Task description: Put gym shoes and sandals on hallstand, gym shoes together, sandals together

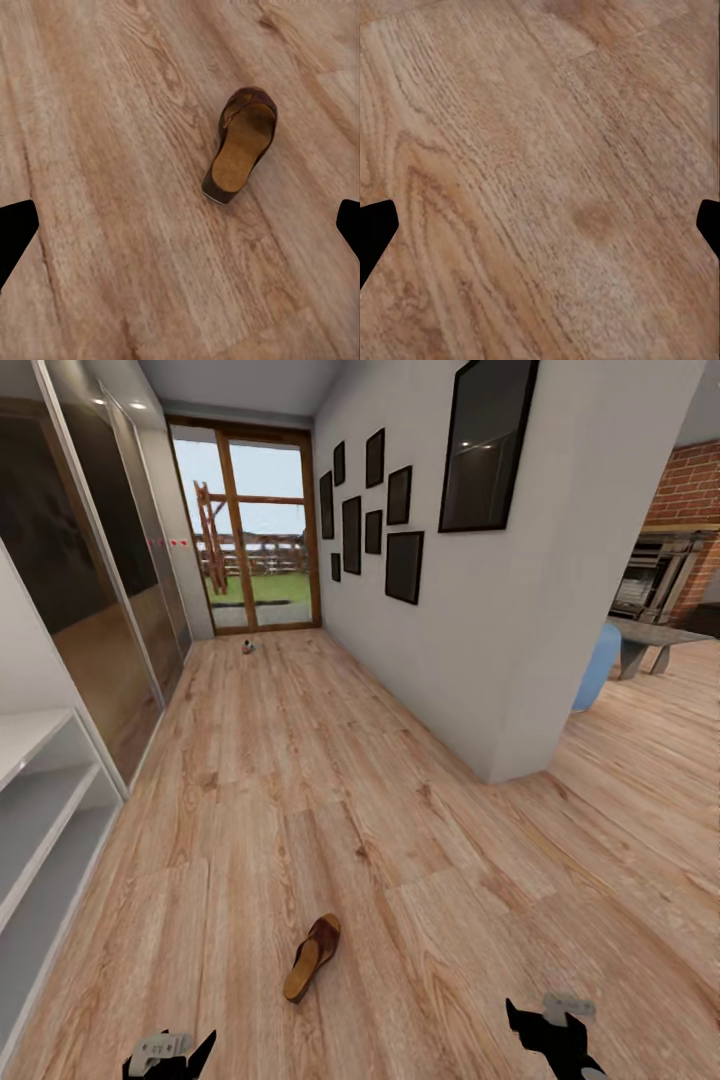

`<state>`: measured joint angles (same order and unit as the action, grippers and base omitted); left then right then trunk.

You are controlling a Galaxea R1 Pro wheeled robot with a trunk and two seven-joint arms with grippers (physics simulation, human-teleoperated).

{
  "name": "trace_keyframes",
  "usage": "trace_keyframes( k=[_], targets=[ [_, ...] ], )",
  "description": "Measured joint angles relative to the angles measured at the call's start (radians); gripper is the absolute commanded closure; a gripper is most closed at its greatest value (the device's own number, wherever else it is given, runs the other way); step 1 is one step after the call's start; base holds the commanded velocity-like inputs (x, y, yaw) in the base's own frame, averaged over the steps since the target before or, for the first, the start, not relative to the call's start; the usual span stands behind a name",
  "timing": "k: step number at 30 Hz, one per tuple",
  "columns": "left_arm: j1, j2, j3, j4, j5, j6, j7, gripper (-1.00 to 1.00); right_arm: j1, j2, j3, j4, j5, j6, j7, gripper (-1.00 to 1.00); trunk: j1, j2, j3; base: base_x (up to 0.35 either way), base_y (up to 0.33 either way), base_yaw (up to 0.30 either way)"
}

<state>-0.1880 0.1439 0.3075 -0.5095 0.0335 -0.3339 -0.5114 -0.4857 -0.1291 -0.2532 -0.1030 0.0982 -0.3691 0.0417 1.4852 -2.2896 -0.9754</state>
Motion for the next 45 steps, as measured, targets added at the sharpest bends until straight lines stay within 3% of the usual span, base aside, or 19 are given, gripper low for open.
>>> trace_keyframes(
  k=[6,10,12,15,16,19,24,27,45],
  targets=[
    [-0.032,-0.007,-0.016,-0.007,-0.019,0.007,0.023,-1.0,0.0,0.0,0.003,-0.175,0.001,0.014,0.0,-1.0,0.0,0.0,0.0,0.0,0.0,-0.015],
    [-0.101,-0.012,-0.047,-0.003,-0.059,0.029,0.042,-1.0,0.0,0.002,0.004,-0.336,0.001,0.095,0.0,-1.0,0.0,0.0,0.0,0.0,0.0,-0.004],
    [-0.158,-0.021,-0.07,0.001,-0.102,0.08,0.06,-1.0,-0.001,0.003,0.003,-0.459,0.0,0.227,0.003,-1.0,0.0,0.0,0.001,0.0,0.0,-0.001],
    [-0.197,-0.031,-0.079,0.003,-0.131,0.136,0.08,-1.0,0.0,0.005,0.003,-0.549,0.0,0.338,0.004,-1.0,0.0,0.0,0.0,0.0,0.0,0.0],
    [-0.226,-0.043,-0.084,0.003,-0.15,0.188,0.108,-1.0,-0.001,0.007,0.002,-0.619,-0.001,0.422,0.005,-1.0,0.0,0.0,0.001,0.0,0.0,0.0],
    [-0.267,-0.072,-0.1,0.004,-0.182,0.248,0.162,-1.0,0.0,0.009,0.005,-0.735,-0.002,0.535,0.026,-1.0,0.0,0.0,0.0,0.0,0.0,0.0],
    [-0.272,-0.081,-0.125,-0.006,-0.202,0.255,0.18,-1.0,0.0,0.008,0.004,-0.759,-0.001,0.564,0.124,-1.0,0.0,0.0,0.0,0.0,0.0,0.0],
    [-0.27,-0.082,-0.127,-0.008,-0.204,0.255,0.181,-1.0,0.0,0.007,0.005,-0.764,-0.001,0.569,0.14,-1.0,0.0,0.0,0.0,0.003,0.0,0.0],
    [-0.266,-0.084,-0.124,0.001,-0.207,0.255,0.182,-1.0,0.0,0.002,0.004,-0.776,-0.001,0.574,0.151,-1.0,0.0,0.0,0.0,0.113,0.0,0.0]
  ],
)
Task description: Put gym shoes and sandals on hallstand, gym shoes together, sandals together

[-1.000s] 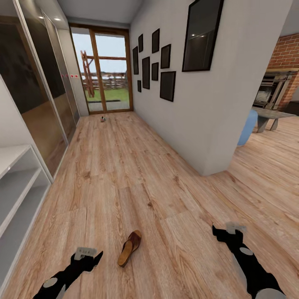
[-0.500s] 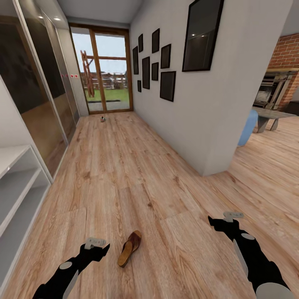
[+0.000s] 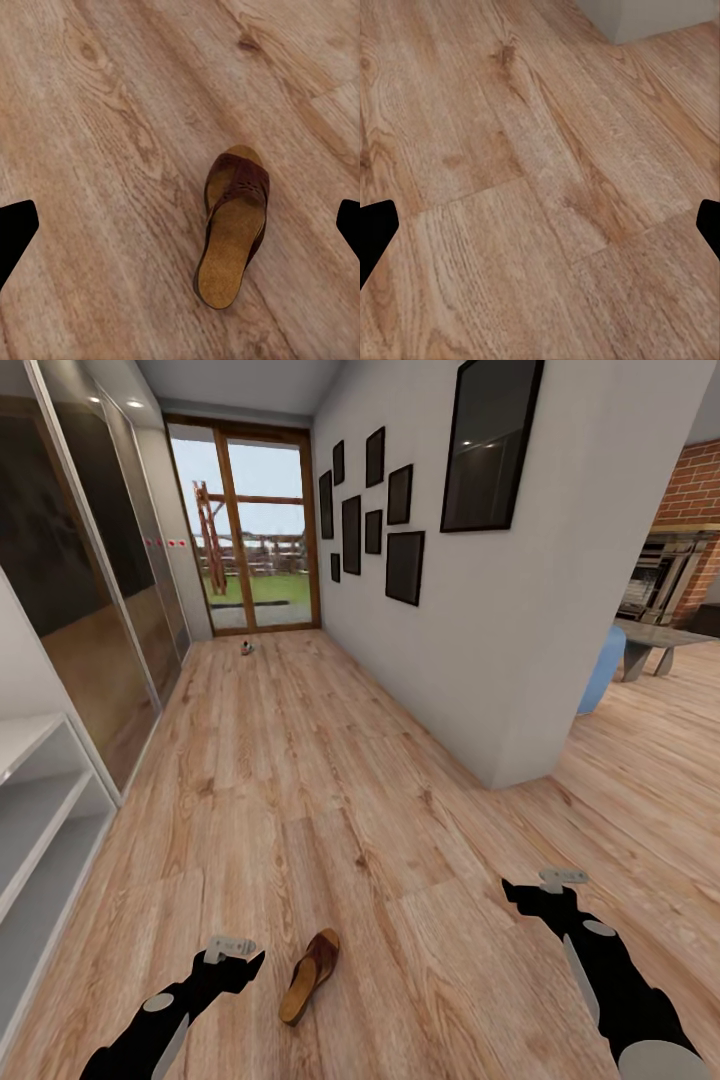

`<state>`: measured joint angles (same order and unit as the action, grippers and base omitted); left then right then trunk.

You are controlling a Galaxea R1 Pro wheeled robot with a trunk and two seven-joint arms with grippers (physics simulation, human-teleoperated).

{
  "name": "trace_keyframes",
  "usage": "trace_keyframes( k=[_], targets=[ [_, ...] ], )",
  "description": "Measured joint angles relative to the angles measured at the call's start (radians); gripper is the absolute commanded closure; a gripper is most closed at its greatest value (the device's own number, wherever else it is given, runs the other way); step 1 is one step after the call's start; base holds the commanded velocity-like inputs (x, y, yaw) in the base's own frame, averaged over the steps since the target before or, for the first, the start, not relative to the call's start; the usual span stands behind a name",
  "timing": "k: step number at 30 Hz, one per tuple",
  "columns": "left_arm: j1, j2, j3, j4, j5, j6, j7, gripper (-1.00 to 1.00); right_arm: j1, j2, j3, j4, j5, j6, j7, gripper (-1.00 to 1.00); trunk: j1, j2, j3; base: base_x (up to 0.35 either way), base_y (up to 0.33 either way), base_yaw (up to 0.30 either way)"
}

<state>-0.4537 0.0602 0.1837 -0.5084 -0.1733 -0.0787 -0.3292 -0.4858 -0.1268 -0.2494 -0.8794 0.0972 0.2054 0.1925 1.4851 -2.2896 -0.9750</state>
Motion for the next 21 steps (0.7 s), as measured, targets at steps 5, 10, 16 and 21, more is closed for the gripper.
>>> trace_keyframes(
  k=[5,10,16,21],
  targets=[
    [0.0,0.0,-0.002,0.001,-0.001,0.001,0.0,-1.0,0.0,-0.001,0.0,-0.001,0.001,0.0,-0.001,-1.0,0.0,0.0,0.0,0.006,0.0,0.0],
    [0.0,0.0,-0.003,0.002,-0.002,0.001,0.0,-1.0,0.0,-0.001,-0.001,-0.001,0.001,0.0,-0.001,-1.0,0.0,0.0,0.0,0.002,0.0,-0.042],
    [0.0,0.001,-0.005,0.002,-0.002,0.003,-0.001,-1.0,0.0,-0.001,-0.002,-0.001,0.001,0.0,-0.001,-1.0,0.0,0.0,0.0,0.001,0.0,-0.201],
    [-0.001,0.0,-0.006,0.003,-0.002,0.004,-0.001,-1.0,0.0,-0.001,-0.002,-0.001,0.001,0.0,-0.001,-1.0,0.0,0.0,0.0,0.0,0.0,-0.272]
  ],
)
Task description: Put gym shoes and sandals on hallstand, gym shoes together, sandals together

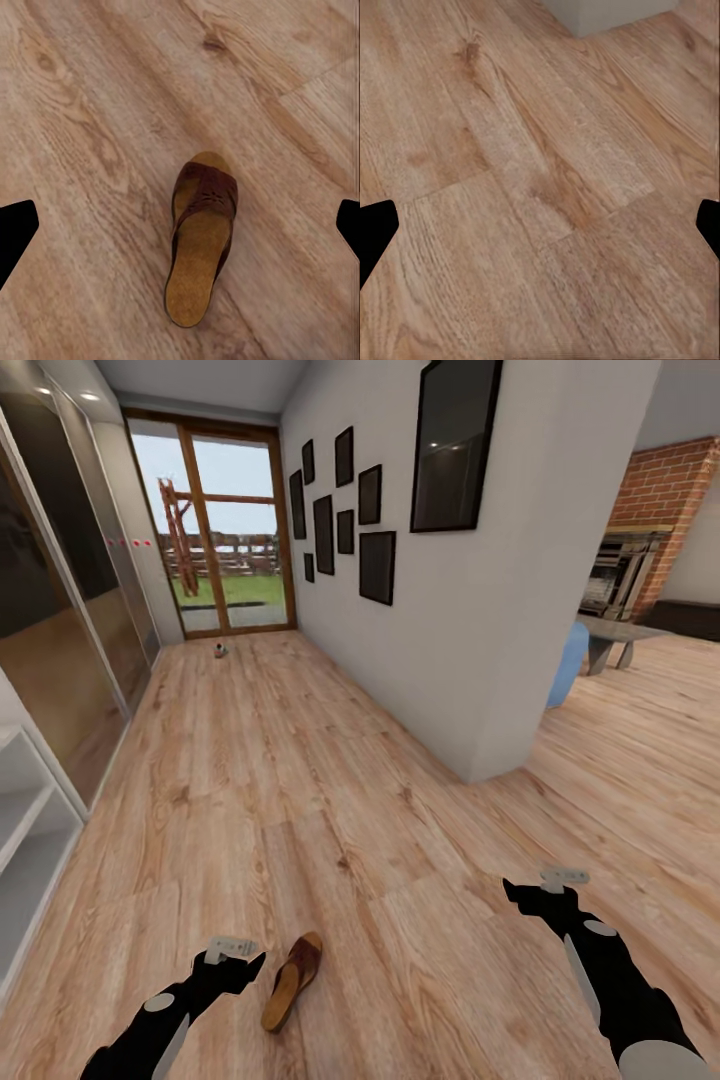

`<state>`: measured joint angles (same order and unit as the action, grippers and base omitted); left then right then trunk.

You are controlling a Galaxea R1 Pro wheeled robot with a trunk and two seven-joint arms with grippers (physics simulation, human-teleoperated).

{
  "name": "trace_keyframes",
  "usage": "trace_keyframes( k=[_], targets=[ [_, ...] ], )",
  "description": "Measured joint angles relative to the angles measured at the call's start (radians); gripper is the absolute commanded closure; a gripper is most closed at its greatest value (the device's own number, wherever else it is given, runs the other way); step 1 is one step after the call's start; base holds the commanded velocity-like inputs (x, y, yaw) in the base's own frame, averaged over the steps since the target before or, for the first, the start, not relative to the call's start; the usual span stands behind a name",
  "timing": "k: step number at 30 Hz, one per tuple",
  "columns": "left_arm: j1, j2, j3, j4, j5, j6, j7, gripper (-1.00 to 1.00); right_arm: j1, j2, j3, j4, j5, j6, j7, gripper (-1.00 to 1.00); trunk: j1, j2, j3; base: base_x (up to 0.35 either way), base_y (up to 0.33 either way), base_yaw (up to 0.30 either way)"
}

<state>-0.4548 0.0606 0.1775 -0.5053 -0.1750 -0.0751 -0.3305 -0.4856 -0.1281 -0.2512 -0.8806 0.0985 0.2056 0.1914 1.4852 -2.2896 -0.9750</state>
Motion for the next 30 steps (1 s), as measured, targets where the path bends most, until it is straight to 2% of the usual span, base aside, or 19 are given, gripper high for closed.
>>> trace_keyframes(
  k=[8,17,30],
  targets=[
    [0.0,0.001,-0.002,0.0,-0.001,0.001,0.0,-1.0,0.0,0.0,0.0,0.0,0.0,0.001,0.0,-1.0,0.004,-0.007,-0.003,0.0,0.0,-0.292],
    [-0.001,0.004,-0.003,0.0,-0.02,0.004,0.0,-1.0,0.0,0.0,-0.001,0.0,0.0,0.003,0.0,-1.0,0.038,-0.07,-0.035,0.0,0.0,-0.217],
    [-0.007,0.013,0.003,-0.001,-0.07,0.012,0.004,-1.0,0.0,0.0,-0.003,0.001,0.0,0.004,-0.001,-1.0,0.088,-0.161,-0.094,0.0,0.0,-0.038]
  ],
)
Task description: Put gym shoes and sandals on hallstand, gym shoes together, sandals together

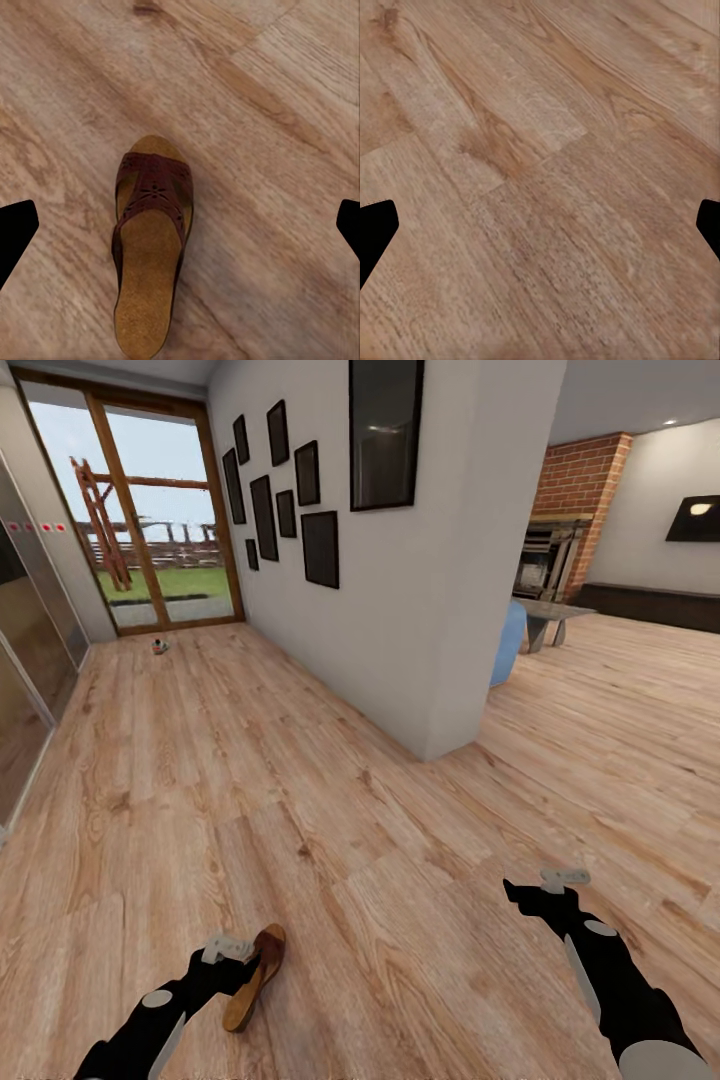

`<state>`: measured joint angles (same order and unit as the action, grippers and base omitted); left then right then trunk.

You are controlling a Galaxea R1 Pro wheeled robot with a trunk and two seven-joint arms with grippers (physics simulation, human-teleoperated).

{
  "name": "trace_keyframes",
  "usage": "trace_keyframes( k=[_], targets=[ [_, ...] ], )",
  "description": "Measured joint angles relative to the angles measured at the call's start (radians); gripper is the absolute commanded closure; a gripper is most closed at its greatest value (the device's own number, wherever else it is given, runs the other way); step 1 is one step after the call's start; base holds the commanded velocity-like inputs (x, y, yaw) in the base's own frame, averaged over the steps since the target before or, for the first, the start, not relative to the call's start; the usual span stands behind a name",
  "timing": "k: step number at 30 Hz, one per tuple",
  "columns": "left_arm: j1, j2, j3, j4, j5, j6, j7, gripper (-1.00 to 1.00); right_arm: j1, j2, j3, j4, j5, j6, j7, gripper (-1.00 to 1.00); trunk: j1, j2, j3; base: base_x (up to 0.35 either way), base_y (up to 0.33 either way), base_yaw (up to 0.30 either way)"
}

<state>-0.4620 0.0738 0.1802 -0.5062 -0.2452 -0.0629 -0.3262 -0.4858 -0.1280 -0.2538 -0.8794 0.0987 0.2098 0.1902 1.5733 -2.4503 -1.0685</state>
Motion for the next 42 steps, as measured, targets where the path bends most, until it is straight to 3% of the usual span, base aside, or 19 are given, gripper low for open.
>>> trace_keyframes(
  k=[7,17,42],
  targets=[
    [-0.003,0.006,0.003,-0.002,-0.005,0.0,0.026,-1.0,0.0,0.0,0.0,0.0,0.0,0.0,0.0,-1.0,0.027,-0.049,-0.033,0.0,0.0,-0.003],
    [-0.005,0.022,0.001,0.0,-0.006,0.002,0.082,-1.0,0.0,0.0,0.0,0.001,0.0,0.0,0.0,-1.0,0.032,-0.052,-0.088,0.0,0.0,0.0],
    [-0.003,0.024,-0.003,0.003,-0.008,-0.001,0.091,-1.0,0.0,0.0,0.0,0.0,0.0,0.0,-0.001,-1.0,0.043,-0.058,-0.224,0.0,0.0,0.0]
  ],
)
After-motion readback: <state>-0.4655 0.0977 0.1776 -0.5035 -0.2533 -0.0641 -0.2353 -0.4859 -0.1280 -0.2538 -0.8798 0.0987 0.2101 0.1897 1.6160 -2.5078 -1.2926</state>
